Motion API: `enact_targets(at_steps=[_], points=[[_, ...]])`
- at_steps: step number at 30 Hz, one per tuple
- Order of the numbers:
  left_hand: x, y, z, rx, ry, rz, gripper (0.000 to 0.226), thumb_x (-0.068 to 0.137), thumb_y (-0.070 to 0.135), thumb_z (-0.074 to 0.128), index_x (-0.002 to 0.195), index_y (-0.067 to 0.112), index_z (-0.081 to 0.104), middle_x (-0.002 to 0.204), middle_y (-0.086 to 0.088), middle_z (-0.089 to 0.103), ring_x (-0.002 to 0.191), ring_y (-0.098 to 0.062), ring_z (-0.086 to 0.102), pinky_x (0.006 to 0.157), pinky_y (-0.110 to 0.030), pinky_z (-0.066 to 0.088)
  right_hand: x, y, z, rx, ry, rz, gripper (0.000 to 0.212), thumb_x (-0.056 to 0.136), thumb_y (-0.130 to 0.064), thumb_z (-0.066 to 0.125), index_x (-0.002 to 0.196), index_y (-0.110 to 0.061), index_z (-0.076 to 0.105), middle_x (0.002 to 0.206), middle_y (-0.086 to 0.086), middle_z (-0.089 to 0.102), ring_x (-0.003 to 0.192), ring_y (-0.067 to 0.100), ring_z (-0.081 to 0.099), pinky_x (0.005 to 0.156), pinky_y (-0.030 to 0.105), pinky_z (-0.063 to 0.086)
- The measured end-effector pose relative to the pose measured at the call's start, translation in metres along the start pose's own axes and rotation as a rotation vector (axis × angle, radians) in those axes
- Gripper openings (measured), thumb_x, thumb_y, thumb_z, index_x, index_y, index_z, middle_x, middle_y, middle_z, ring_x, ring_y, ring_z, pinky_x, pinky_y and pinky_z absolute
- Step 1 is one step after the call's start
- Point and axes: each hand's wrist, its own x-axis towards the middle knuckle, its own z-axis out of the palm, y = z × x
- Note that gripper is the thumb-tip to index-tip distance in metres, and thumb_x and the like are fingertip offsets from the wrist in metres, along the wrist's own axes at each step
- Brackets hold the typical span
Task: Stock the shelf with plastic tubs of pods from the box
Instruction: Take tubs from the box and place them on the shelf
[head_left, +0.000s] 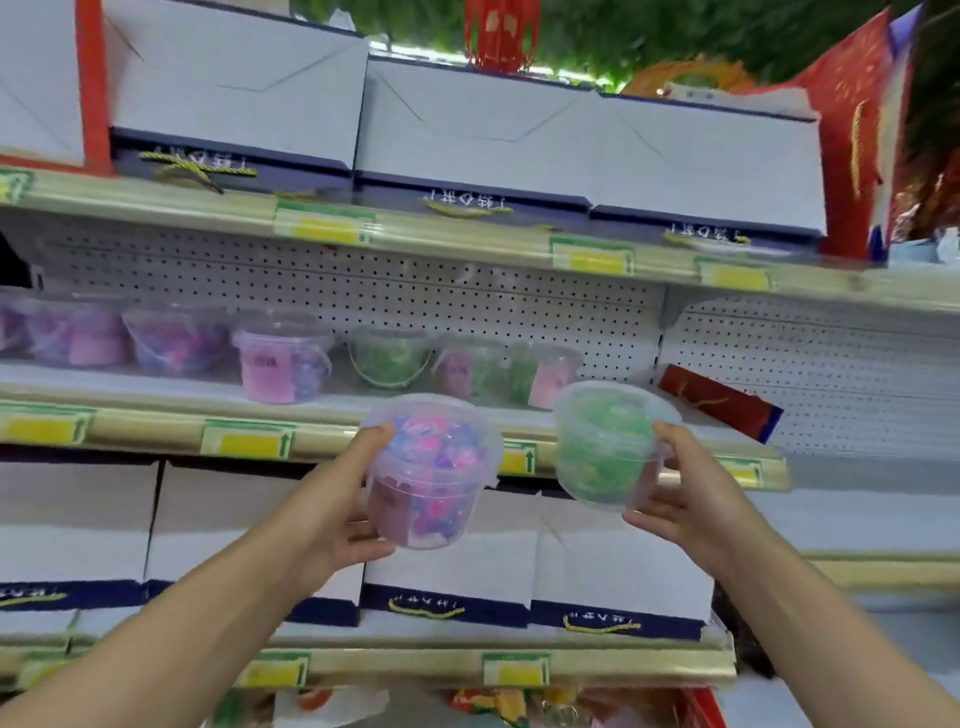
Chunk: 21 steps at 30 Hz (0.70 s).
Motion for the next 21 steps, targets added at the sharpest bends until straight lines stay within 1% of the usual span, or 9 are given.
enact_targets(at_steps=[3,5,7,10,12,13,15,17,21], points=[[0.016,0.015,0.018,-0.008,0.002,0.025,0.036,0.083,0.051,0.057,0.098,0.018,0.055,0.093,-0.015,0.063,0.086,-0.029,0.062,0.083,-0.043,0.051,0.031,-0.022,0.001,-0.012,0.047,-0.039,0.032,0.089,-0.046,0.052,0.105,-0.019,0.053,0.125,0.014,0.053,0.102,0.034,0.06,0.08,0.043,0.054],[0.028,0.023,0.032,-0.024,-0.004,0.047,0.037,0.085,0.049,0.056,0.103,0.017,0.054,0.09,-0.013,0.061,0.082,-0.027,0.061,0.081,-0.042,0.052,0.055,-0.037,0.0,-0.03,0.093,-0.05,0.046,0.088,-0.045,0.054,0.118,-0.011,0.053,0.134,0.015,0.05,0.111,0.036,0.057,0.081,0.047,0.054],[0.04,0.03,0.045,-0.02,-0.008,0.052,0.041,0.085,0.049,0.056,0.112,0.018,0.052,0.088,-0.011,0.06,0.079,-0.025,0.06,0.077,-0.04,0.052,0.078,-0.049,0.0,-0.075,0.132,-0.044,0.061,0.088,-0.043,0.054,0.13,0.001,0.047,0.139,0.02,0.044,0.119,0.041,0.051,0.092,0.055,0.048],[0.055,0.034,0.058,0.007,-0.006,0.051,0.042,0.085,0.051,0.055,0.112,0.019,0.052,0.09,-0.011,0.062,0.081,-0.025,0.061,0.078,-0.039,0.052,0.109,-0.058,0.002,-0.076,0.151,-0.012,0.054,0.09,-0.038,0.054,0.125,0.003,0.051,0.133,0.02,0.049,0.119,0.036,0.05,0.098,0.053,0.045],[0.063,0.035,0.064,0.017,-0.003,0.053,0.037,0.086,0.05,0.055,0.105,0.018,0.053,0.091,-0.012,0.062,0.082,-0.027,0.062,0.08,-0.04,0.051,0.126,-0.059,0.007,-0.061,0.146,0.01,0.049,0.088,-0.042,0.058,0.117,-0.003,0.054,0.121,0.014,0.058,0.113,0.035,0.055,0.093,0.049,0.049],[0.066,0.035,0.066,0.019,0.001,0.055,0.036,0.086,0.05,0.055,0.103,0.018,0.052,0.09,-0.013,0.062,0.081,-0.027,0.062,0.078,-0.04,0.052,0.138,-0.057,0.008,-0.089,0.153,0.005,0.053,0.086,-0.045,0.059,0.12,-0.004,0.051,0.122,0.015,0.058,0.11,0.036,0.057,0.091,0.047,0.05],[0.071,0.035,0.068,0.021,0.011,0.057,0.037,0.085,0.05,0.056,0.101,0.017,0.052,0.089,-0.014,0.062,0.079,-0.028,0.062,0.075,-0.039,0.052,0.154,-0.051,0.008,-0.236,0.196,-0.026,0.068,0.089,-0.045,0.055,0.135,-0.001,0.033,0.129,0.018,0.052,0.114,0.035,0.054,0.096,0.043,0.046],[0.076,0.034,0.07,0.018,0.015,0.056,0.039,0.085,0.05,0.056,0.106,0.017,0.051,0.092,-0.014,0.063,0.082,-0.029,0.063,0.078,-0.04,0.053,0.16,-0.044,0.006,-0.465,0.216,-0.104,0.073,0.092,-0.034,0.054,0.144,-0.002,0.014,0.136,0.02,0.043,0.12,0.037,0.047,0.097,0.041,0.04],[0.082,0.033,0.072,0.028,0.016,0.062,0.036,0.085,0.051,0.055,0.103,0.02,0.053,0.094,-0.013,0.064,0.086,-0.029,0.064,0.085,-0.042,0.052,0.166,-0.023,0.002,-0.933,0.27,-0.382,0.075,0.084,-0.012,0.063,0.142,-0.016,0.016,0.136,0.025,0.026,0.099,0.044,0.055,0.084,0.043,0.048]])
